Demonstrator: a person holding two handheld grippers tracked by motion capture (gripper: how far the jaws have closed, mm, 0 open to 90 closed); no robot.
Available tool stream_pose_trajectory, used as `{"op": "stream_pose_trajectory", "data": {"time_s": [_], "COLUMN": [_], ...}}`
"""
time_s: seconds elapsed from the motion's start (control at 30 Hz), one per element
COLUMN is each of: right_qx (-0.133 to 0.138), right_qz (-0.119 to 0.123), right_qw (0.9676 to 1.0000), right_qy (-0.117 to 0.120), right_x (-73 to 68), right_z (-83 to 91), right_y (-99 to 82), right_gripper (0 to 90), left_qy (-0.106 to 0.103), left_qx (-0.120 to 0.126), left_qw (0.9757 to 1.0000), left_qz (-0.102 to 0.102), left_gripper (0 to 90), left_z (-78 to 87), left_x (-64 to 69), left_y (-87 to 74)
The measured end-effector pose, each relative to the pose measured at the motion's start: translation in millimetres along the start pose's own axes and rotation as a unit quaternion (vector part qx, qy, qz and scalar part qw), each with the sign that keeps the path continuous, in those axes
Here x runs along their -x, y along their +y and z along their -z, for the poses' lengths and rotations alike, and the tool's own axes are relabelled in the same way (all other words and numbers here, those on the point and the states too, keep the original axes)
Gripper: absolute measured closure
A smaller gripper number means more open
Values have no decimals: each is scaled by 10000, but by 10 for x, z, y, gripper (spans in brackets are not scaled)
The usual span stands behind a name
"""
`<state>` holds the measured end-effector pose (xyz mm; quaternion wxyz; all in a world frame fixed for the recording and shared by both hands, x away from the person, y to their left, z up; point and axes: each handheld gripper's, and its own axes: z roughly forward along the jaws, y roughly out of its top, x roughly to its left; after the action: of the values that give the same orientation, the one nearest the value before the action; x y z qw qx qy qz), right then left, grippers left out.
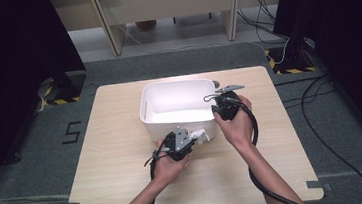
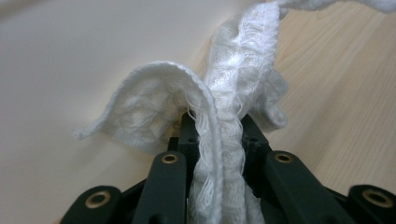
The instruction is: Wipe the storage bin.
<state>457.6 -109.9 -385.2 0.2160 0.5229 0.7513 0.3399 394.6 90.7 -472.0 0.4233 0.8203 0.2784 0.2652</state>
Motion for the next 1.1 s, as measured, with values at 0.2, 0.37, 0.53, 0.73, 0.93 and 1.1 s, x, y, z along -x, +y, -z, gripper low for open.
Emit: {"op": "stream_pose_trajectory", "data": {"time_s": [0.2,0.37,0.53,0.73,0.93,1.1], "right_qx": [0,1,7,-14,-21,-41], "right_qz": [9,8,2,-46,-143,-190], "right_qw": [10000,10000,10000,10000,9999,9997], "right_qy": [-3,-10,-12,-9,56,136], "right_x": [1,0,-2,1,21,47], "right_z": [-1,0,0,0,2,11], "right_y": [1,0,-2,3,8,14], "right_gripper": [737,737,737,735,717,716], "left_qy": [26,55,80,75,78,73], "left_qx": [131,207,302,299,321,320], "left_qw": [9999,9998,9995,9995,9994,9994], "left_qz": [-1,-9,-19,-59,-82,-91], "left_gripper": [758,758,758,758,757,757], "left_z": [91,131,168,184,183,183], "left_x": [-14,-22,-27,-34,-29,-27], "left_y": [126,179,226,246,242,245]}}
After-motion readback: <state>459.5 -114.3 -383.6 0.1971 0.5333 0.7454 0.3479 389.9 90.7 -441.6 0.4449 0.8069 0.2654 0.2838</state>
